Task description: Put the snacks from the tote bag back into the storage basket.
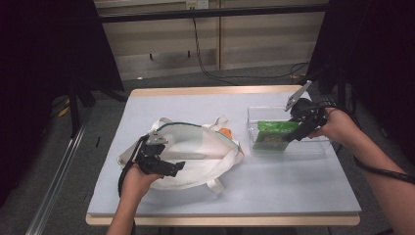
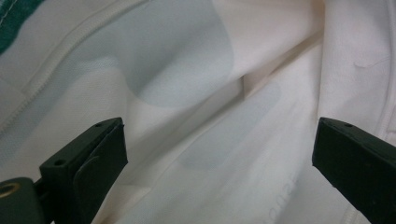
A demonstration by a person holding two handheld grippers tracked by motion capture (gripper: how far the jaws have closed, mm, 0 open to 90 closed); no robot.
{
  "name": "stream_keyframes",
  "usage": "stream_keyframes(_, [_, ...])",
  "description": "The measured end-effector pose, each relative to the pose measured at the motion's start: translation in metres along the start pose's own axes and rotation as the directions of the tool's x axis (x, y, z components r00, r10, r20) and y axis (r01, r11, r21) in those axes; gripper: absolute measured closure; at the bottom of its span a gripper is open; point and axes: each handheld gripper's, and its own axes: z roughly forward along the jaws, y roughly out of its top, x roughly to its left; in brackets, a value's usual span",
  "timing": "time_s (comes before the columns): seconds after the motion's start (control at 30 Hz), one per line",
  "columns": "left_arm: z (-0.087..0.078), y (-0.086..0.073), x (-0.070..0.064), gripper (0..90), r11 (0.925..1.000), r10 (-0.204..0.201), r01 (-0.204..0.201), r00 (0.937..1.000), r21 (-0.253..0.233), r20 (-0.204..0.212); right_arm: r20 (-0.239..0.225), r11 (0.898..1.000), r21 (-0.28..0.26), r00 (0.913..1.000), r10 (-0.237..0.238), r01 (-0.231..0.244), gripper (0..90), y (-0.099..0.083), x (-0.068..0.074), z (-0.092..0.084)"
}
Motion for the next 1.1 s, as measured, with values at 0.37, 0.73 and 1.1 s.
stream_keyframes(0.37, [-0.002,0.000,-0.001,3.2,0.9999,-0.003,0.003,1.0000,-0.011,0.000,0.011,0.999,-0.013,0.9988,0.047,-0.047,26.6,-0.009,0.001,-0.005])
stream_keyframes(0.73, [-0.001,0.000,-0.001,3.2,0.9999,-0.006,0.006,1.0000,-0.008,0.002,0.031,0.998,-0.036,0.9980,0.054,-0.053,21.9,-0.016,0.005,-0.008])
stream_keyframes(1.1, [0.000,-0.001,-0.001,3.2,1.0000,-0.005,0.005,1.0000,-0.001,0.000,0.019,0.997,-0.056,0.9982,0.058,-0.057,19.0,-0.028,0.010,-0.007])
